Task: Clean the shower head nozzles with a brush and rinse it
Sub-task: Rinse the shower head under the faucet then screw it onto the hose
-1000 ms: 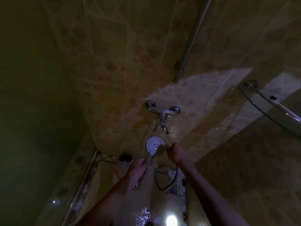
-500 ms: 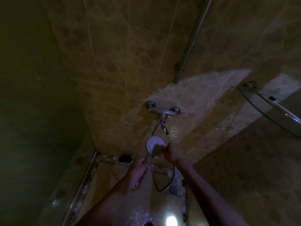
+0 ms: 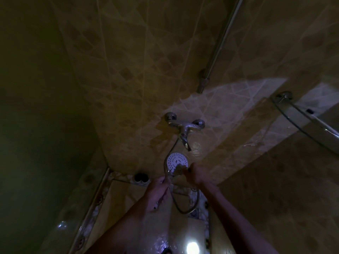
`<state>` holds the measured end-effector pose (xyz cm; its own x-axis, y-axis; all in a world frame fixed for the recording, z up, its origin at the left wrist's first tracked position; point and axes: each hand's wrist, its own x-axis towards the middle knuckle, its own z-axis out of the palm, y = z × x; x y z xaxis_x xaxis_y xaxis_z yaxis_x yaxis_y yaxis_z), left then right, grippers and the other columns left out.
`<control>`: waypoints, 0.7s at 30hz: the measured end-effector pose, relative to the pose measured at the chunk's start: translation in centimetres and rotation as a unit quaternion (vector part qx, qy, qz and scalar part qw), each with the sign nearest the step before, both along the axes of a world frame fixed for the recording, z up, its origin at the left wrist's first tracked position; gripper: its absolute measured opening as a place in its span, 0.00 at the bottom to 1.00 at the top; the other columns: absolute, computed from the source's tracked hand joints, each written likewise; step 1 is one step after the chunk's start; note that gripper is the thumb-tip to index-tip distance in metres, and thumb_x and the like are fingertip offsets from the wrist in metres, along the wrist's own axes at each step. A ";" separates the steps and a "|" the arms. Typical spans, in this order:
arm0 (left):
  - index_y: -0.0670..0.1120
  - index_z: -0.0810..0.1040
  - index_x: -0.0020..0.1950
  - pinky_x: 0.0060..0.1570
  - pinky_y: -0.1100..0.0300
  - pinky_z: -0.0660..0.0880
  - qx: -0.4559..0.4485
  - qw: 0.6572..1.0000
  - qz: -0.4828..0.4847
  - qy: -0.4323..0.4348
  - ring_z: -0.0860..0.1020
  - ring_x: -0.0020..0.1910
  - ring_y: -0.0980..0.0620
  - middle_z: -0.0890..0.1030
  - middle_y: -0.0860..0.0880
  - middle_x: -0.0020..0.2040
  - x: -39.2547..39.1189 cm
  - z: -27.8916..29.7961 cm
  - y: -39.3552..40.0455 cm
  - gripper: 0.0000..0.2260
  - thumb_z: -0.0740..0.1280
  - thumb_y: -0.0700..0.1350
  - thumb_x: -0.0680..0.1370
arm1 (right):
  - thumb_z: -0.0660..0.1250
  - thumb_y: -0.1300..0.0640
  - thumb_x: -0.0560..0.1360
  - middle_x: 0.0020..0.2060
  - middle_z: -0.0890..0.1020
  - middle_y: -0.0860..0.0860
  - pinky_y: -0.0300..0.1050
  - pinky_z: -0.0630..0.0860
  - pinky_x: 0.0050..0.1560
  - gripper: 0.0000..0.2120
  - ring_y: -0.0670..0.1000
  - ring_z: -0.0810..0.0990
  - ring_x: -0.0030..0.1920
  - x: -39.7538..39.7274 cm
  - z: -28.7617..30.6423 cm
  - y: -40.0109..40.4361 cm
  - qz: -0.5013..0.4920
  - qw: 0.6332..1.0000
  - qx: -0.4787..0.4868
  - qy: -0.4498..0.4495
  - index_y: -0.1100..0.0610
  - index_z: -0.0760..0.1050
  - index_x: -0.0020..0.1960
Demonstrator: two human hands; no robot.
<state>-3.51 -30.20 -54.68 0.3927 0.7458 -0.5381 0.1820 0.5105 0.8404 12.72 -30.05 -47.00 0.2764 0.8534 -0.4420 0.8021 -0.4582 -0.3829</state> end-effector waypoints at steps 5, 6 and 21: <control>0.43 0.77 0.45 0.19 0.64 0.61 -0.003 1.000 -0.010 0.007 0.67 0.18 0.52 0.72 0.48 0.23 0.2 0.1 0.1 0.12 0.60 0.48 0.82 | 0.59 0.53 0.81 0.42 0.79 0.63 0.44 0.69 0.39 0.13 0.57 0.79 0.42 1.3 0.5 0.8 -0.053 0.998 0.013 0.017 0.61 0.70 0.43; 0.43 0.77 0.45 0.19 0.64 0.61 -0.003 1.000 -0.008 0.005 0.67 0.18 0.53 0.72 0.49 0.22 0.3 0.0 0.2 0.12 0.60 0.48 0.82 | 0.60 0.52 0.81 0.46 0.81 0.65 0.44 0.69 0.40 0.12 0.56 0.79 0.43 1.6 0.6 0.6 -0.059 0.998 0.013 0.012 0.60 0.69 0.44; 0.42 0.73 0.39 0.18 0.64 0.59 0.014 1.000 -0.012 0.001 0.66 0.16 0.52 0.70 0.49 0.20 1.6 0.8 0.4 0.13 0.60 0.43 0.82 | 0.60 0.56 0.79 0.40 0.80 0.64 0.42 0.67 0.38 0.15 0.58 0.82 0.44 1.4 0.8 1.5 -0.026 1.000 -0.009 0.004 0.61 0.73 0.36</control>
<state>-1.96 -29.80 -53.86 0.4091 0.7511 -0.5181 0.1952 0.4827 0.8538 14.08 -28.51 -46.20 0.3165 0.8299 -0.4595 0.7737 -0.5061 -0.3811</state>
